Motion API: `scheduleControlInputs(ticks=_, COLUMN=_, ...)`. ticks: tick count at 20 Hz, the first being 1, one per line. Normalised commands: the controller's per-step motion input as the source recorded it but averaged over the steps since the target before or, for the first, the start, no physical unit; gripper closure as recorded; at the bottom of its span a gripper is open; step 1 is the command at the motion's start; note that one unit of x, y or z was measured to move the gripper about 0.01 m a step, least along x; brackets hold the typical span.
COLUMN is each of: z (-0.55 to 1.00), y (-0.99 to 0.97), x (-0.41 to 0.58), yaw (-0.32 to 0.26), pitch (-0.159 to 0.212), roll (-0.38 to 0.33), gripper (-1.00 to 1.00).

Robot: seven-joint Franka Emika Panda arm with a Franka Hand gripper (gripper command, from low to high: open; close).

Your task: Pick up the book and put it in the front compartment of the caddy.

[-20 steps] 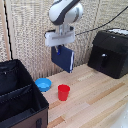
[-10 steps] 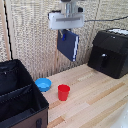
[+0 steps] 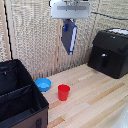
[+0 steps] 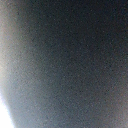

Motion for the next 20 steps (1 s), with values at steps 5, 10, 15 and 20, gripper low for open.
scheduleControlInputs(ticks=5, z=0.16, y=0.53, x=-0.014, yaw=-0.192, pitch=0.008, roll=0.018, gripper=1.0)
scheduleControlInputs(ticks=10, z=0.23, y=0.56, x=0.0, yaw=-0.233, pitch=-0.017, roll=0.0, gripper=1.0)
scheduleControlInputs(ticks=15, z=0.28, y=0.5, x=-0.002, yaw=-0.244, pitch=-0.021, roll=0.0, gripper=1.0)
scheduleControlInputs(ticks=20, z=0.33, y=0.48, x=-0.02, yaw=-0.209, pitch=-0.003, roll=0.021, gripper=1.0)
